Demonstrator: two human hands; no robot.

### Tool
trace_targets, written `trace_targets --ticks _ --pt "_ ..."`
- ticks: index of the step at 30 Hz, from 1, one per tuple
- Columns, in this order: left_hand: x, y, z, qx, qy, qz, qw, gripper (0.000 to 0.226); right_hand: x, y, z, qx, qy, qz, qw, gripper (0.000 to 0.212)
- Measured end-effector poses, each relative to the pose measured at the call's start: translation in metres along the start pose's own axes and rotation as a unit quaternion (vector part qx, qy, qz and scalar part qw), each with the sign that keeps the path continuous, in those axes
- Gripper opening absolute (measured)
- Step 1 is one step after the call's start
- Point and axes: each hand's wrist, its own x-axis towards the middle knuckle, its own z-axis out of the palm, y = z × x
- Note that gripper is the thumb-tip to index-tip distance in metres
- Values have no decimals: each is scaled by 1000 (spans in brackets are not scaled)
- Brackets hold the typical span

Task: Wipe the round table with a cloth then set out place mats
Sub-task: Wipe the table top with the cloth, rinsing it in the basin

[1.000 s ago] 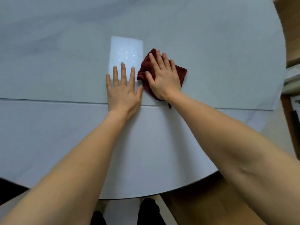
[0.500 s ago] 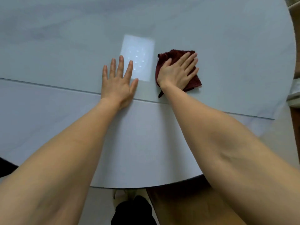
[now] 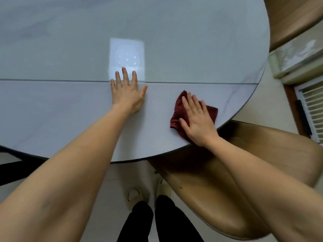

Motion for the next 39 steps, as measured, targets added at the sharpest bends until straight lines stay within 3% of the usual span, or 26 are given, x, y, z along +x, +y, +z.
trace_targets --ticks 3,10,17,21,26,33,39 --pt "-6 2 -3 -6 -19 20 1000 66 -13 29 -8 -28 -18 -77 997 69" --pt "10 29 3 -6 6 16 1000 66 38 42 -16 5 21 3 1000 71" --pt "51 81 -10 -61 44 39 996 61 169 61 -38 -14 43 -2 999 68" --pt "61 110 6 -24 20 -42 999 65 224 60 -40 11 40 77 996 70" --pt "87 135 10 14 64 -99 993 66 306 80 -64 64 88 226 968 71" --pt "91 142 14 -1 40 -147 988 65 265 100 -42 53 93 216 971 72" --pt "74 194 20 -31 9 -196 980 73 190 122 -33 52 71 185 979 72"
